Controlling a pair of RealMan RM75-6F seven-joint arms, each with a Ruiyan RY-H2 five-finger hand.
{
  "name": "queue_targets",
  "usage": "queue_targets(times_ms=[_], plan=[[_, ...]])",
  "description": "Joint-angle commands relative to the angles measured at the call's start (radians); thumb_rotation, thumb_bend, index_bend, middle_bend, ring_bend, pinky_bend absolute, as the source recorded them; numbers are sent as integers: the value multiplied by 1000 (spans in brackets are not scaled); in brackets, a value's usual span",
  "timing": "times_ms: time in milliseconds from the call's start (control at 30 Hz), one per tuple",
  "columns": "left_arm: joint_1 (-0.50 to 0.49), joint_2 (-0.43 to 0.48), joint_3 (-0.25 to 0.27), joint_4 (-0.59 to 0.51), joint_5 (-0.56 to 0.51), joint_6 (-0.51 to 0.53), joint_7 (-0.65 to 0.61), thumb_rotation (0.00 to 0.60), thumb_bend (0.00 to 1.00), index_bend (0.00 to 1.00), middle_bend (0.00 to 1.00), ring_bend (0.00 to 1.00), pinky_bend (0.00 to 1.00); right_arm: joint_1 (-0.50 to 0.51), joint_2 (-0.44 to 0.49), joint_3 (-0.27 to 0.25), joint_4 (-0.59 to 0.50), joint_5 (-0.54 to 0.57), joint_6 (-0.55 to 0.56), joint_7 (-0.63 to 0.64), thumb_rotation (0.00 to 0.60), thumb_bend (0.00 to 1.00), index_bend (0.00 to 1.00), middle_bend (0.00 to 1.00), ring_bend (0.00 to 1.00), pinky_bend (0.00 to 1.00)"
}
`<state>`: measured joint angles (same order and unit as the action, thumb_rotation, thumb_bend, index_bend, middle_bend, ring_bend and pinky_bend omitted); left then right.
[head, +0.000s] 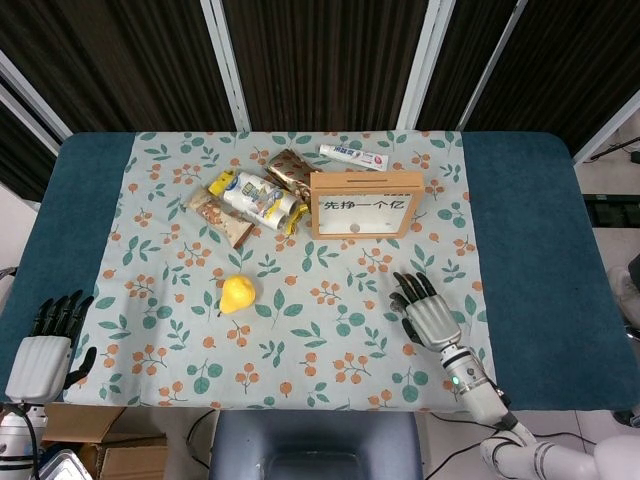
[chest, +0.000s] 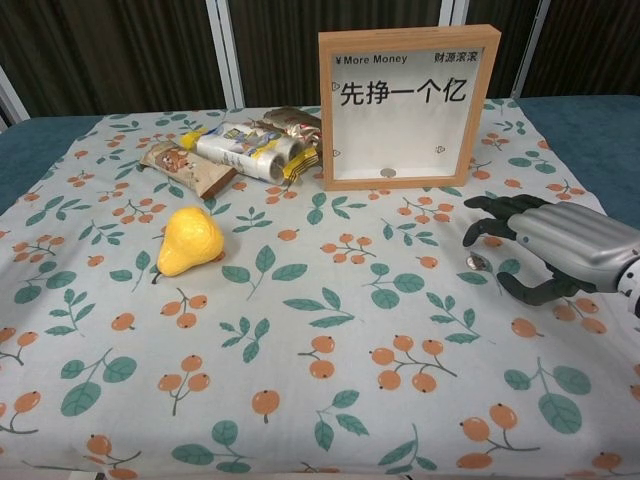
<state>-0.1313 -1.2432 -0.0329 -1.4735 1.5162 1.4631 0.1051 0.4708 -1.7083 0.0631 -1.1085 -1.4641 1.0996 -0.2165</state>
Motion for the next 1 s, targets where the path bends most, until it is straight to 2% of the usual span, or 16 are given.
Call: queue_targets(times_ms=[33, 267, 1000], plan=[[-1, -1, -1, 2, -1, -1, -1, 600, 409, 0, 0, 0, 0, -1, -7, -1, 8, 0, 5, 2, 600, 593, 398, 0, 0, 0], [-3, -1, -1, 5, -2, -4, -4, 600, 408, 0, 0, 0, 0, 1, -20, 1, 24, -5, 21, 19, 600, 531, 410, 0, 0, 0], [-4, -6, 0, 23, -9, -10, -21, 600, 408, 0, 0, 0, 0, 7, -39, 7, 40, 13, 13, 19, 600, 529, 488, 0, 0, 0]])
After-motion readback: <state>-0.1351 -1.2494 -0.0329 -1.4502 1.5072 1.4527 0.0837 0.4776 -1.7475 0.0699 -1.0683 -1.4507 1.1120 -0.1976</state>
